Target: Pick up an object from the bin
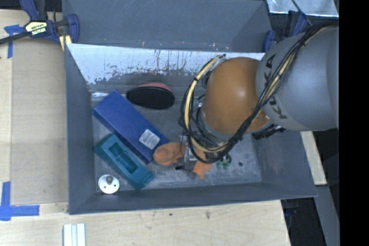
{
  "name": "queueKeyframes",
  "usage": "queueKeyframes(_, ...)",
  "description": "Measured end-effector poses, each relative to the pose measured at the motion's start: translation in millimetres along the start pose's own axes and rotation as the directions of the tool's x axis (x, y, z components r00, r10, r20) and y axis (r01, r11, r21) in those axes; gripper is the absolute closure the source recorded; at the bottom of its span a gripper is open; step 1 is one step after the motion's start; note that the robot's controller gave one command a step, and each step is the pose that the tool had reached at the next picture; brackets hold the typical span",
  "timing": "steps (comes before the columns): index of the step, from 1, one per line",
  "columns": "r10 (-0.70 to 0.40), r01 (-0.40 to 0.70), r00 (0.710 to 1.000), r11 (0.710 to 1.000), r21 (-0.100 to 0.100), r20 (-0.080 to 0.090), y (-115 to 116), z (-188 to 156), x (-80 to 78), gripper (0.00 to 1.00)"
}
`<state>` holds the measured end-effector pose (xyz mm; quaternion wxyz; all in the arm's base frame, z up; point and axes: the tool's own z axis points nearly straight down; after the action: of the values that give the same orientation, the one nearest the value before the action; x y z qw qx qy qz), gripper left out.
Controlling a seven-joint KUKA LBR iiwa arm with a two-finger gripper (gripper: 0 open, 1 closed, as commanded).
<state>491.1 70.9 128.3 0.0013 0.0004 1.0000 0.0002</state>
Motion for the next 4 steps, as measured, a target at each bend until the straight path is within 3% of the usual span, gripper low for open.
queueKeyframes(4, 0.001, -0.001, 1.000, 1.000, 0.000, -0.001, -0.3, -36.1, -0.3, 1.00)
